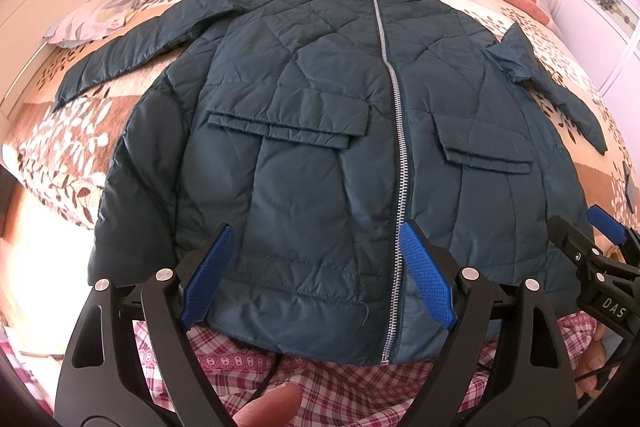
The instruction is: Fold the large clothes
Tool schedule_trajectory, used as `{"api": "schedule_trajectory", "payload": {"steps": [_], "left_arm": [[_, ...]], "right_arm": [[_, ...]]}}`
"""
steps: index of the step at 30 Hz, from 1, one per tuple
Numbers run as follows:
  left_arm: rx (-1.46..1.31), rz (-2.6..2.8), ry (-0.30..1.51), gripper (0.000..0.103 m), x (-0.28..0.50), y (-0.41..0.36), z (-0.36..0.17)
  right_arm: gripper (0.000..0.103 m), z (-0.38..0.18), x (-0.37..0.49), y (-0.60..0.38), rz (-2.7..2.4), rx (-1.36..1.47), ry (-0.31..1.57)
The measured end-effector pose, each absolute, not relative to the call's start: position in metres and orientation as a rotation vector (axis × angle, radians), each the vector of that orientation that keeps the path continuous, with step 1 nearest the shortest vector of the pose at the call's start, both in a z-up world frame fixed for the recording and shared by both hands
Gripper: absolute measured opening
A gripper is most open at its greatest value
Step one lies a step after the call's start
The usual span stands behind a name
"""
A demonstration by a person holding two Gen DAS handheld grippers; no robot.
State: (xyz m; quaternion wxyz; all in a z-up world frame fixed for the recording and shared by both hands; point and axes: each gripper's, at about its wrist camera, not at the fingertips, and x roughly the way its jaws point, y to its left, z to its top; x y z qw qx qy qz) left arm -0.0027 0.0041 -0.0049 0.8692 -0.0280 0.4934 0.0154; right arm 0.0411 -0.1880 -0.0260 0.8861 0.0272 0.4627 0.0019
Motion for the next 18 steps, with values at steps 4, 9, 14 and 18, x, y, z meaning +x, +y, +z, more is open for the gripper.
{"api": "schedule_trajectory", "payload": {"steps": [4,9,14,18], "left_arm": [[-0.059,0.033,1.033,0.084,-0.0057,0.0056,-0.0068],[-0.058,0.032,1.035,0.084,-0.0014,0.0033,-0.0042],[-0.057,0.031,1.033,0.084,-0.0051,0.0049,-0.0060],[-0.059,0.033,1.036,0.084,-0.0015,0.0037,-0.0046]], "right_arm": [[0.096,-0.0260,0.0411,-0.1880,0.004,0.058,0.963],[0.096,-0.0259,0.0410,-0.1878,0.004,0.057,0.962],[0.095,-0.0259,0.0409,-0.1878,0.004,0.058,0.963],[0.096,-0.0259,0.0408,-0.1879,0.004,0.058,0.963]]}}
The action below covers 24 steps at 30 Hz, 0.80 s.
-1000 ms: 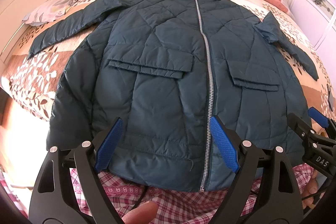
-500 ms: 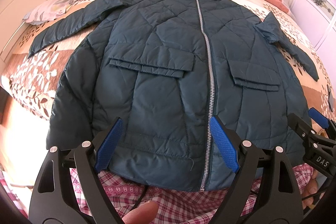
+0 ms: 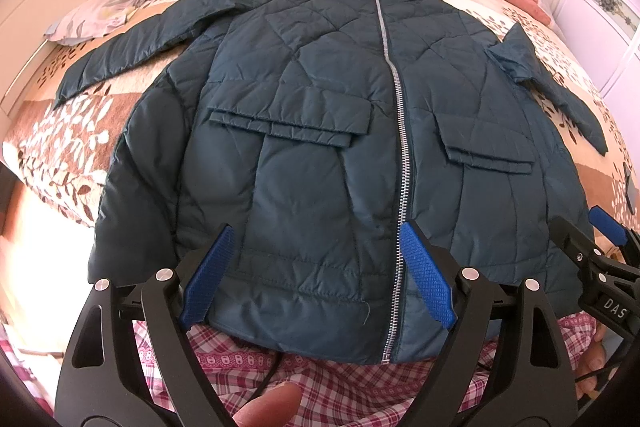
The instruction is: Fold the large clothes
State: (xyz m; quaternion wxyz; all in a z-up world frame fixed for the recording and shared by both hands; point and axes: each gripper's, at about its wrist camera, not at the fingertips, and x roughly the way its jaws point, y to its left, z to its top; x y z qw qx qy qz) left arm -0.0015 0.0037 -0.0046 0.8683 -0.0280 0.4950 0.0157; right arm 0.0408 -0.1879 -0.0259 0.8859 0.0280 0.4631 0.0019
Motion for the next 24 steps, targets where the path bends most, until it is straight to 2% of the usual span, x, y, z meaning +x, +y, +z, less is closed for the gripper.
{"api": "schedule_trajectory", "payload": {"steps": [24], "left_arm": [[-0.056,0.030,1.038,0.084,-0.0099,0.0049,-0.0089]], "right_arm": [[0.096,-0.0266,0.0413,-0.1888,0.005,0.061,0.964]]}}
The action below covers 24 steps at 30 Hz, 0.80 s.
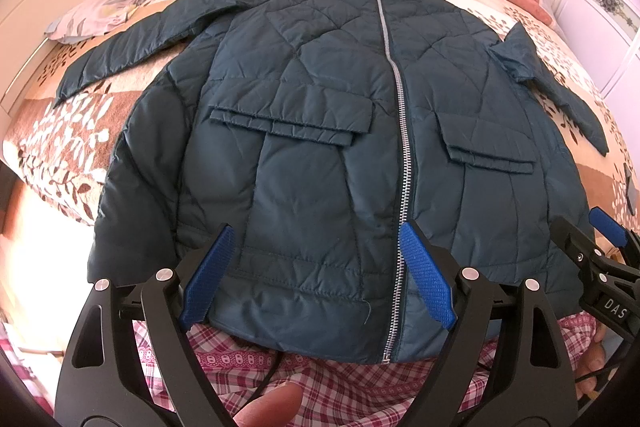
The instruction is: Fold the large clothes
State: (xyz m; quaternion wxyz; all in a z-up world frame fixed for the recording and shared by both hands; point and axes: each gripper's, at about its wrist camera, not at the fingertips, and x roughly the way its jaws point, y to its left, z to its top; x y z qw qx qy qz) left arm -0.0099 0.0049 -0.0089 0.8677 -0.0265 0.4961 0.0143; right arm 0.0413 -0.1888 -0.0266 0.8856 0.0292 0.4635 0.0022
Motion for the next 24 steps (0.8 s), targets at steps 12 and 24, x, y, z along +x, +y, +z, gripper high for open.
{"api": "schedule_trajectory", "payload": {"steps": [12,24], "left_arm": [[-0.059,0.032,1.042,0.084,-0.003,0.006,-0.009],[-0.059,0.032,1.042,0.084,-0.002,0.006,-0.008]], "right_arm": [[0.095,-0.027,0.041,-0.190,0.004,0.062,0.964],[0.095,-0.022,0.042,-0.198,-0.017,0.072,0.941]]}}
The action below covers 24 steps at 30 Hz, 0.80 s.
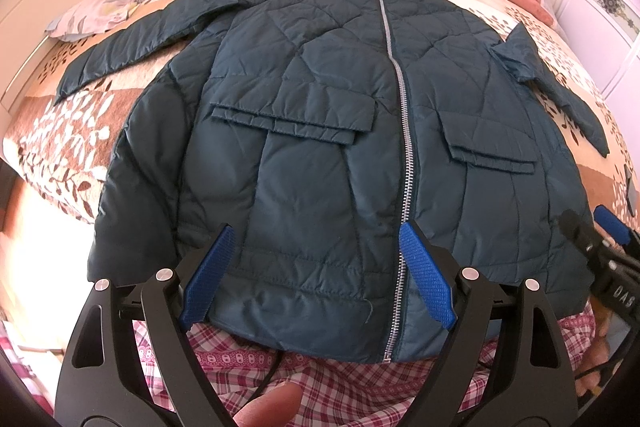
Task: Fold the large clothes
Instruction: 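Grasp the jacket sleeve cuff with the right gripper and fold it across the body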
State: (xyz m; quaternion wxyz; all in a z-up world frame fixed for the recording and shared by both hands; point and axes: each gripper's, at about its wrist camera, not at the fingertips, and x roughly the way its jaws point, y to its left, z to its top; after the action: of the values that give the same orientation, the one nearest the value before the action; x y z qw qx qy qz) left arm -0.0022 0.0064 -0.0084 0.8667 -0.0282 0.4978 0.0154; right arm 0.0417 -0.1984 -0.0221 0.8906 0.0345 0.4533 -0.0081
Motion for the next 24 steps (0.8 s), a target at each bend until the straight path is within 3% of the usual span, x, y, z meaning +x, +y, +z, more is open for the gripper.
{"api": "schedule_trajectory", "payload": {"steps": [14,18,21,24], "left_arm": [[-0.041,0.021,1.008,0.084,0.047,0.007,0.012],[-0.021,0.017,0.995,0.084,0.069,0.002,0.020],[-0.021,0.017,0.990,0.084,0.086,-0.001,0.024],[-0.024,0.015,0.986,0.084,0.100,-0.005,0.027]], "right_arm": [[0.094,0.016,0.093,-0.332,-0.251,0.328,0.835],[0.085,0.007,0.111,-0.378,-0.280,0.459,0.846],[0.064,-0.005,0.124,-0.410,-0.296,0.572,0.860],[0.061,-0.017,0.135,-0.442,-0.311,0.694,0.861]]}}
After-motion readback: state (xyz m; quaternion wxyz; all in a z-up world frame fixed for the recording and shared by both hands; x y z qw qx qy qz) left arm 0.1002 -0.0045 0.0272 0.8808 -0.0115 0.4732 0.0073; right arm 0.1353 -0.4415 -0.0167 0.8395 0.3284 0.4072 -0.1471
